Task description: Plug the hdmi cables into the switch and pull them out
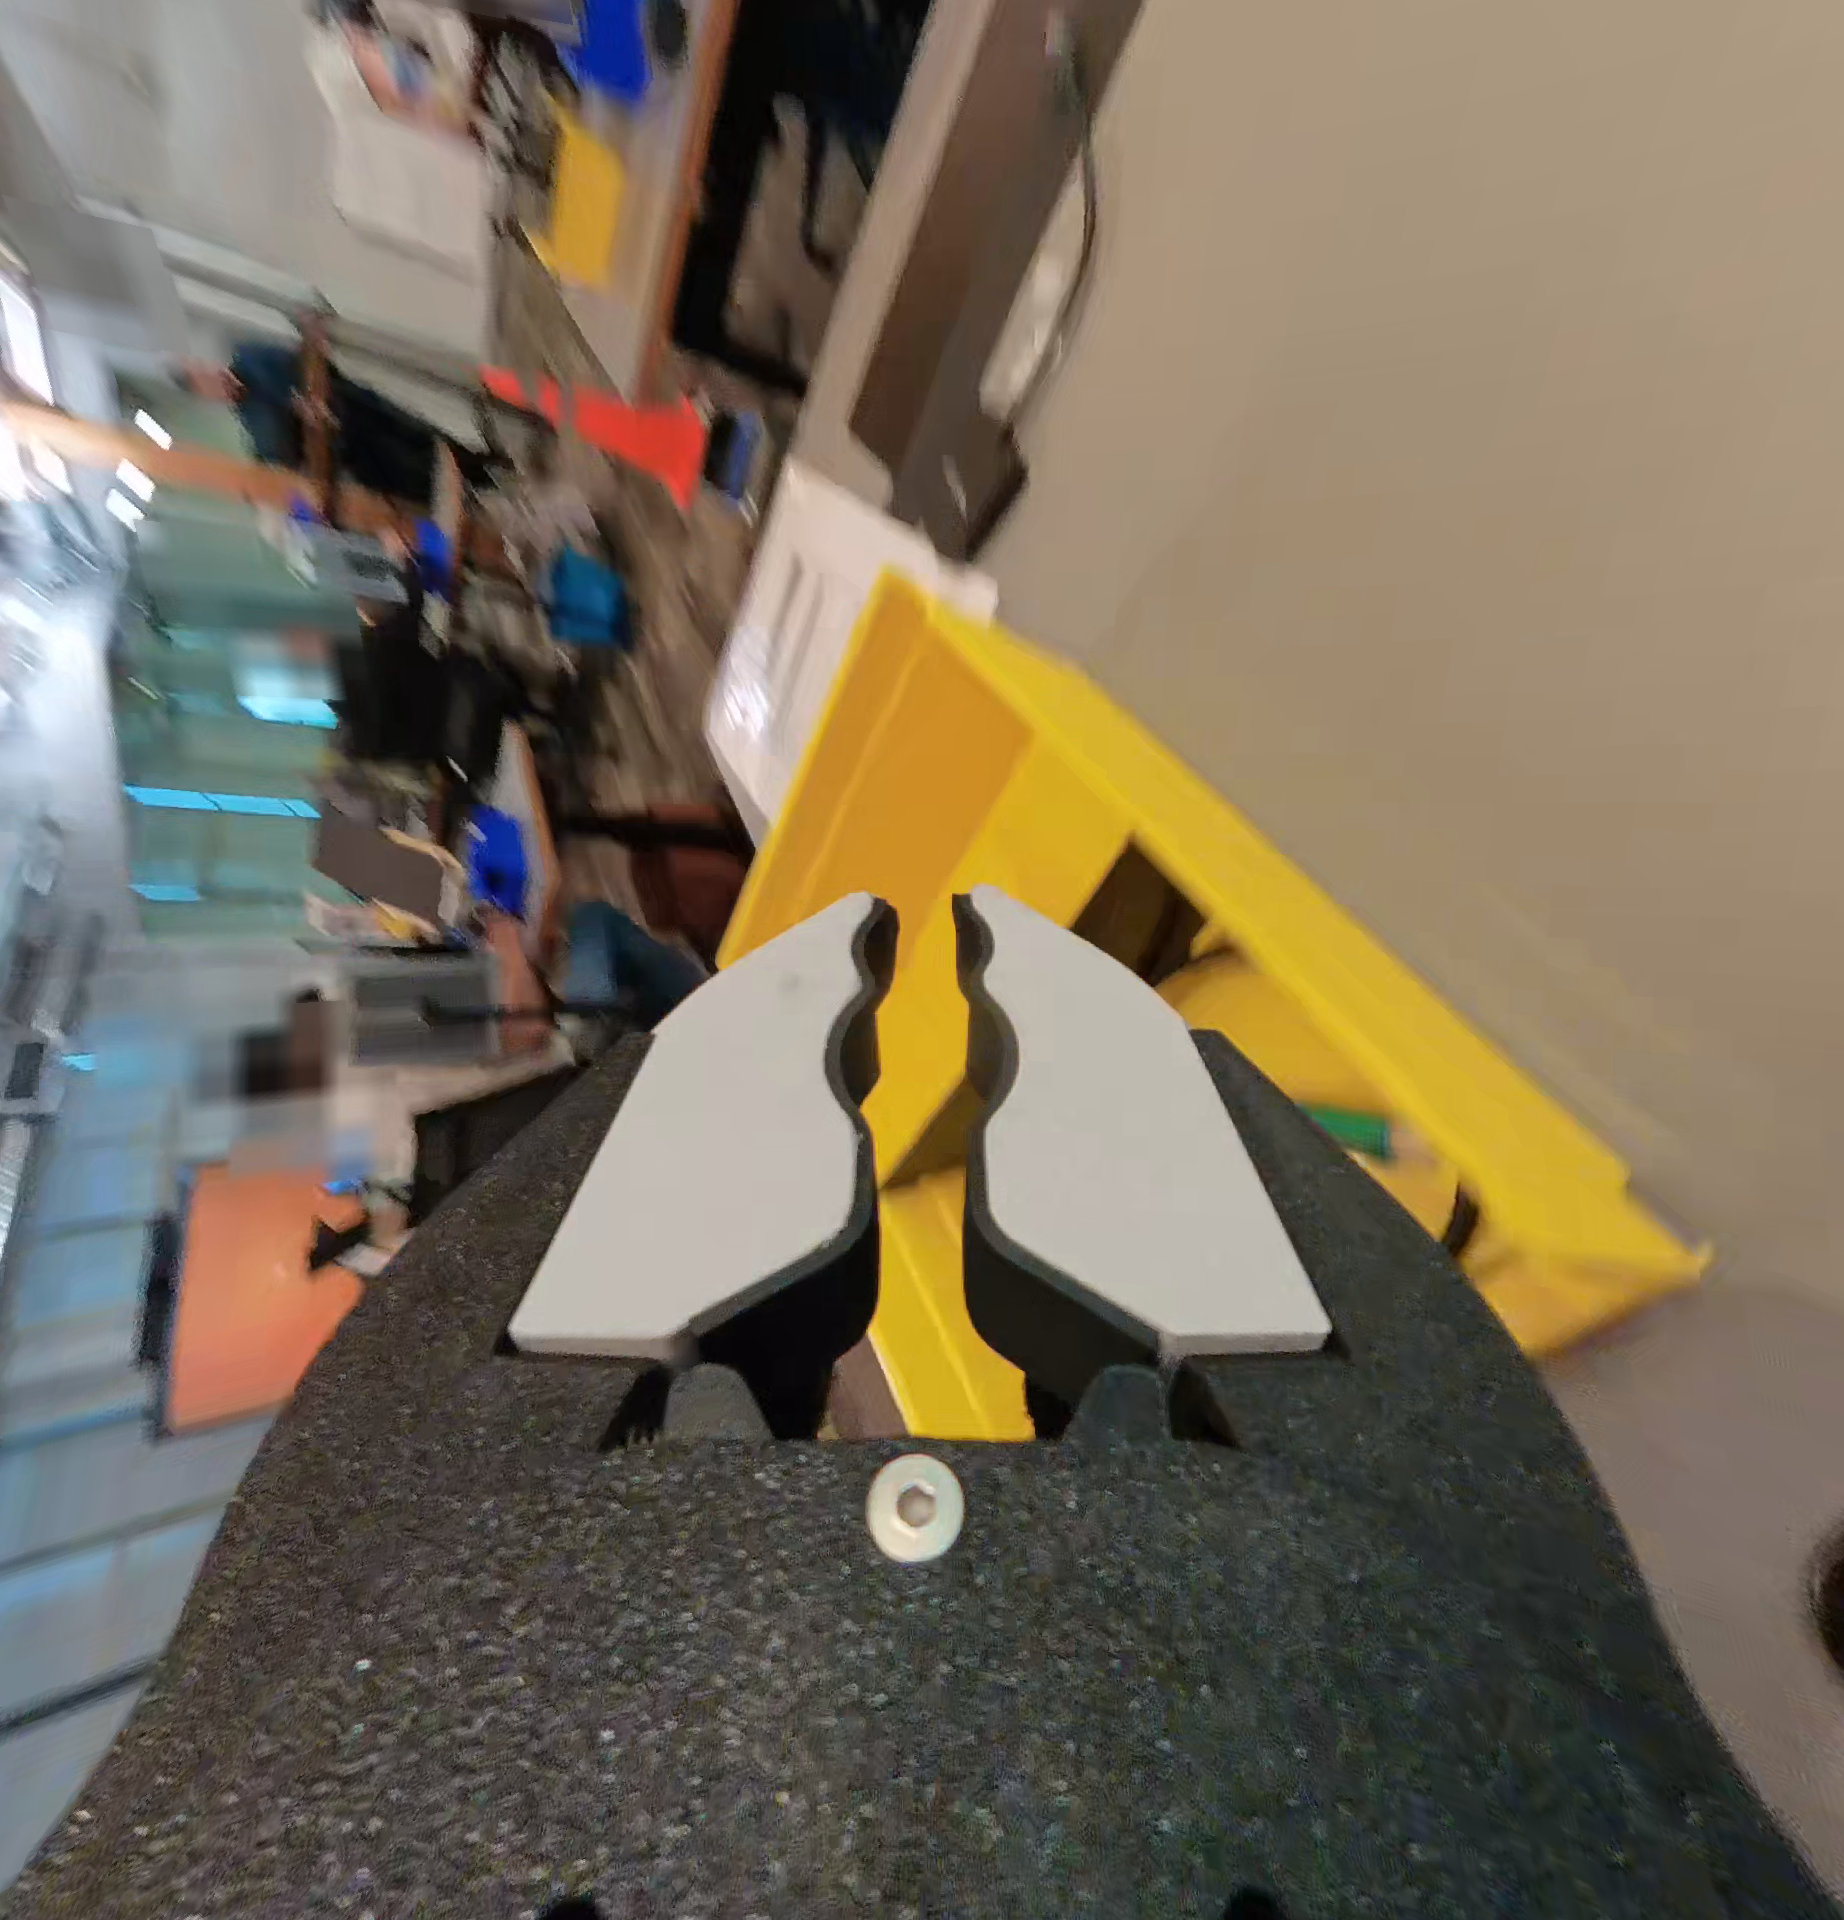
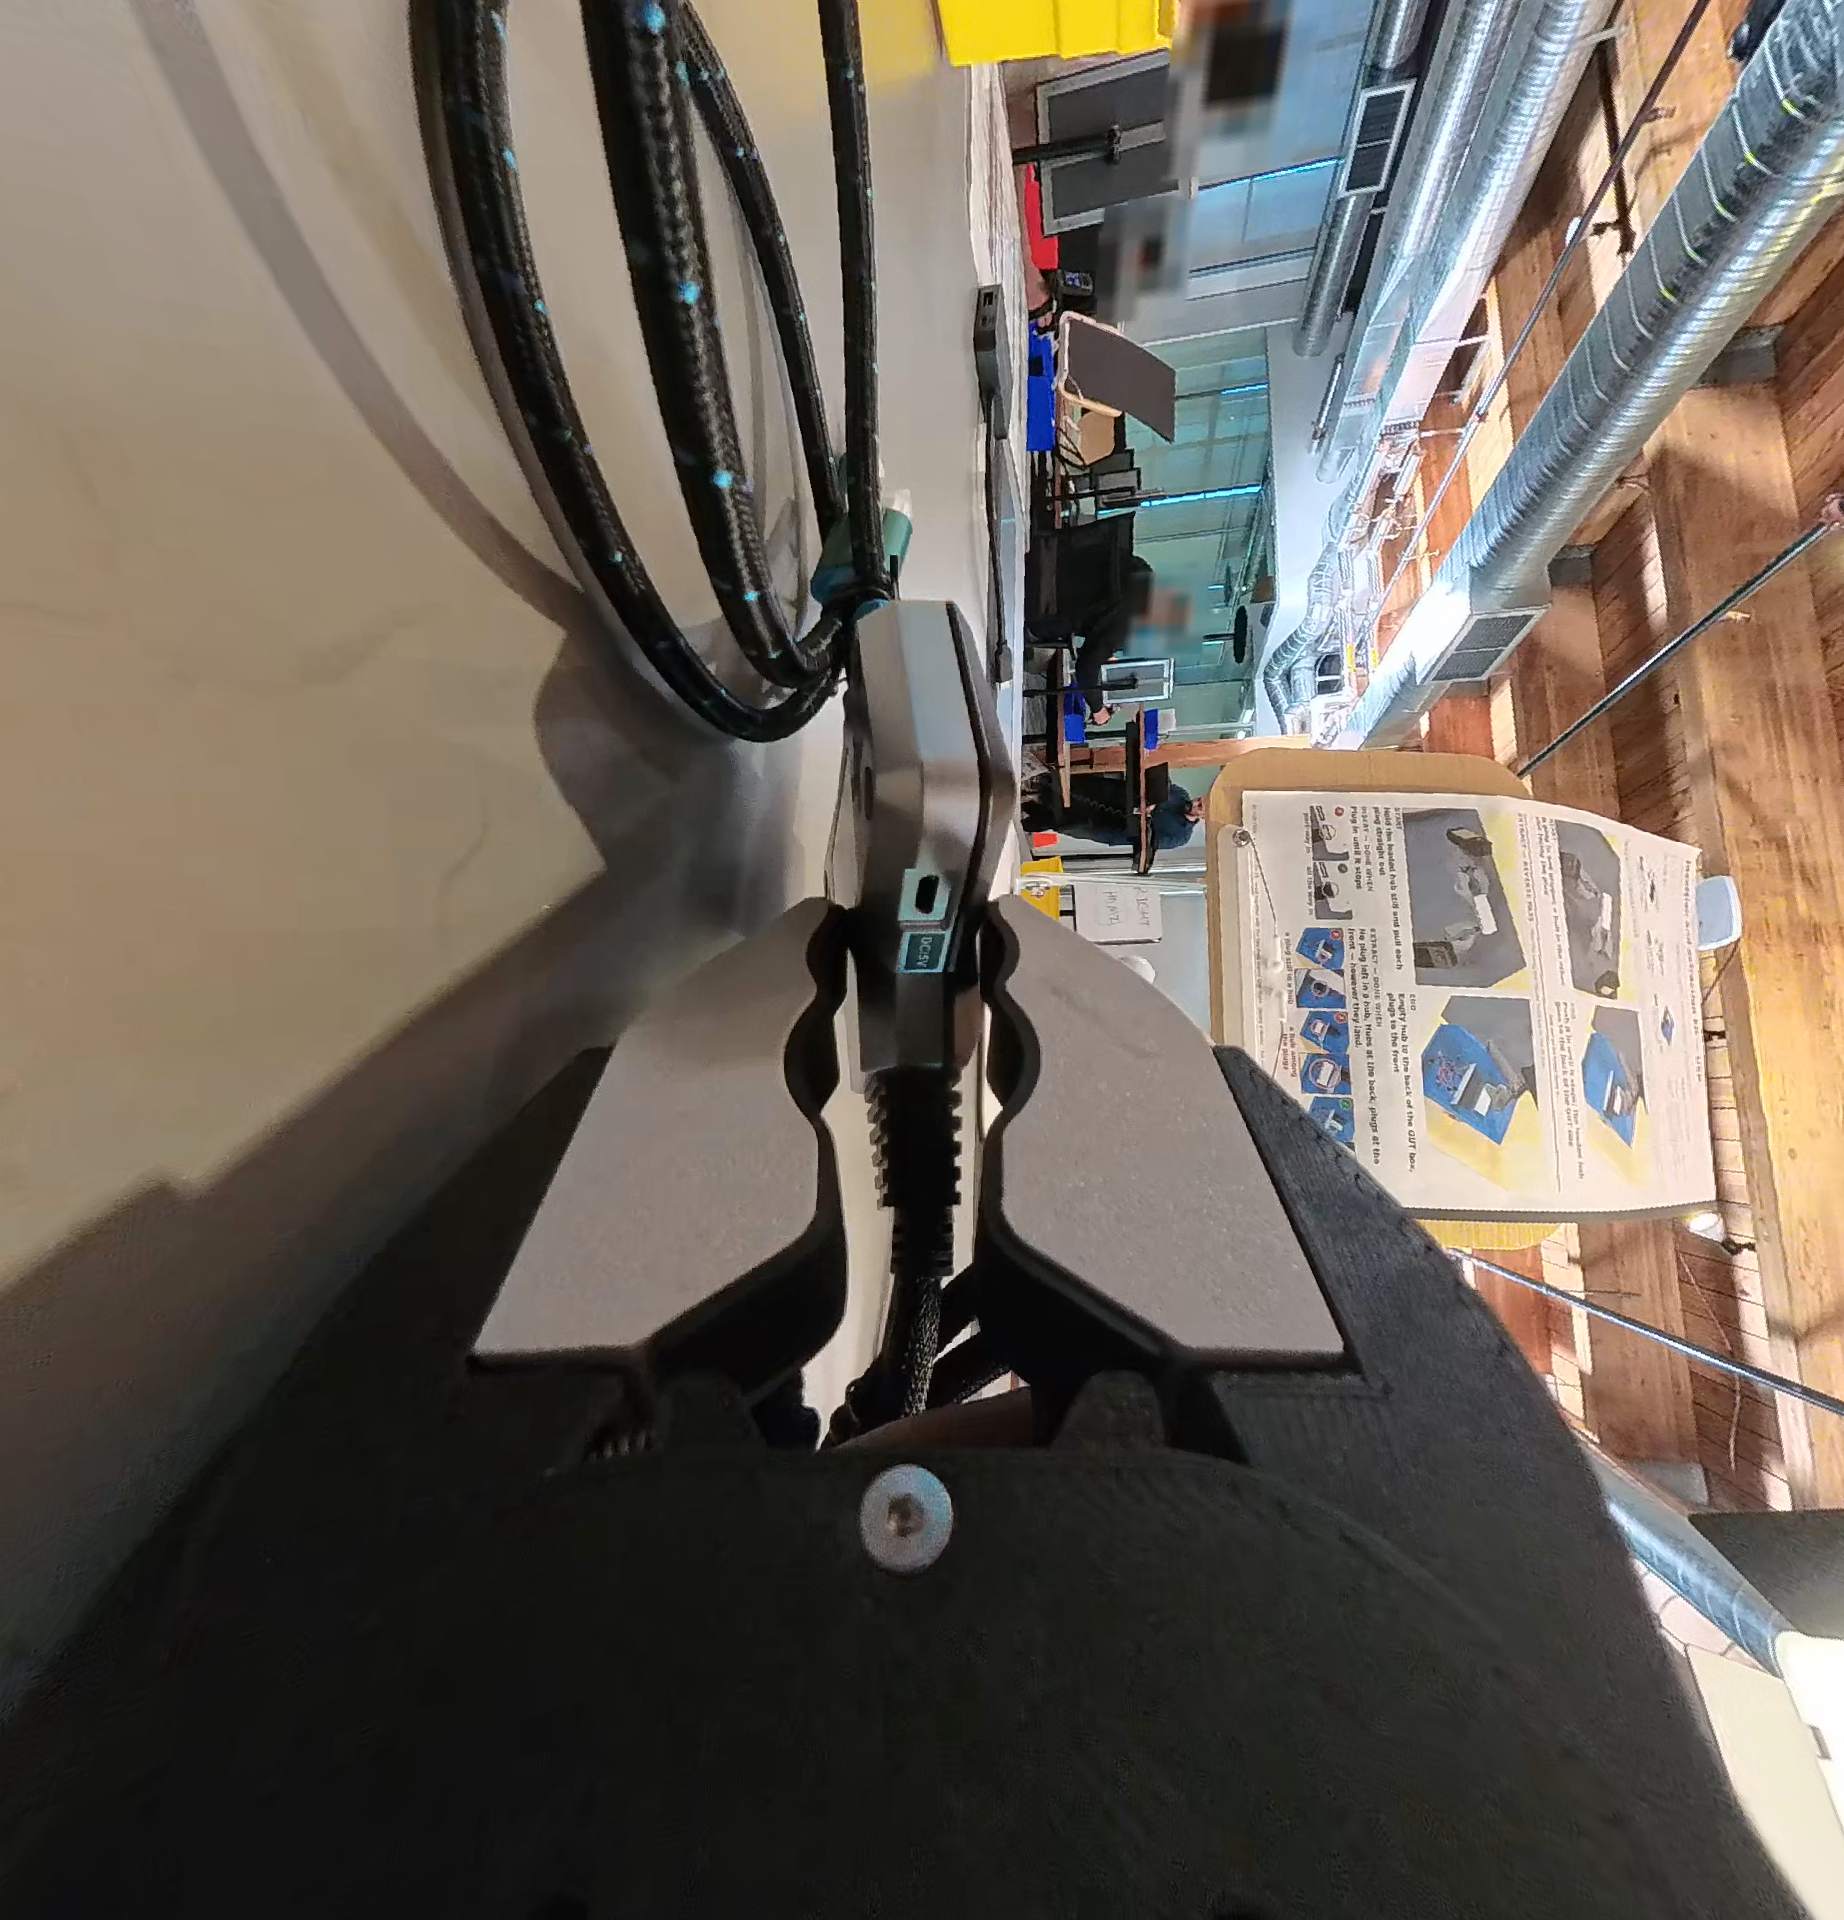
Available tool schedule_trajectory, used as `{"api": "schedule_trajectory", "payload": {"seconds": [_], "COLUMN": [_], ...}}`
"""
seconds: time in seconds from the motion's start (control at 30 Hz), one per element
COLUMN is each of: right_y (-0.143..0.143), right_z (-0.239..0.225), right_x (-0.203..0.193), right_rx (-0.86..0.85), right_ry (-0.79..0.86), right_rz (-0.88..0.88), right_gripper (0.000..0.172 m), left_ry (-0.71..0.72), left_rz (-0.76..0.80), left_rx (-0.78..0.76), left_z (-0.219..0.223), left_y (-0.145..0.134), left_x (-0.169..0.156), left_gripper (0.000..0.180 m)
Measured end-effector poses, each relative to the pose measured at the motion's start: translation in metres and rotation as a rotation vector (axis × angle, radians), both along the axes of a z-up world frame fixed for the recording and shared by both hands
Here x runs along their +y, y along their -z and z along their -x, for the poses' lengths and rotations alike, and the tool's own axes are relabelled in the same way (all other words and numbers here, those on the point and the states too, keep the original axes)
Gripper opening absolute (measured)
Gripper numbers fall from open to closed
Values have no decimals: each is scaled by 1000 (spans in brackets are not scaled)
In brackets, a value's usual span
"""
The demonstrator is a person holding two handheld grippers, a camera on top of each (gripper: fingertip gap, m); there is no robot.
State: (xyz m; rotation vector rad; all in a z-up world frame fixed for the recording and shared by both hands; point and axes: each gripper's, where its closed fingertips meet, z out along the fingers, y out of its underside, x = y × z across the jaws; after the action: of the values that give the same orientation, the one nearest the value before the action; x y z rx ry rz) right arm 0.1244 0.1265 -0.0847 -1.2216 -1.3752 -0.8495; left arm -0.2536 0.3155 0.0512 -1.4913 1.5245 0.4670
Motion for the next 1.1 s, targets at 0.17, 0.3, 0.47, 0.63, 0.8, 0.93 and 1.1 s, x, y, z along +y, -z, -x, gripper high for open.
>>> {"api": "schedule_trajectory", "payload": {"seconds": [0.17,0.3,0.47,0.63,0.8,0.93,1.1], "right_y": [0,0,1,2,2,2,1], "right_z": [0,0,0,1,2,2,2], "right_x": [0,0,1,2,1,-2,-4], "right_rx": [-6,-19,-29,-28,-31,-27,-23], "right_ry": [-5,-2,8,8,1,-9,-17], "right_rz": [-11,-23,-29,-27,-25,-18,-15], "right_gripper": [24,24,24,24,24,24,24], "left_ry": [-168,-366,-655,-723,-765,-796,-798], "left_rz": [326,515,732,652,626,617,575], "left_rx": [12,39,-4,14,36,97,137], "left_z": [72,113,146,146,144,151,156], "left_y": [47,89,136,151,154,159,162], "left_x": [28,44,44,49,47,48,52], "left_gripper": [19,22,11,17,39,30,26]}}
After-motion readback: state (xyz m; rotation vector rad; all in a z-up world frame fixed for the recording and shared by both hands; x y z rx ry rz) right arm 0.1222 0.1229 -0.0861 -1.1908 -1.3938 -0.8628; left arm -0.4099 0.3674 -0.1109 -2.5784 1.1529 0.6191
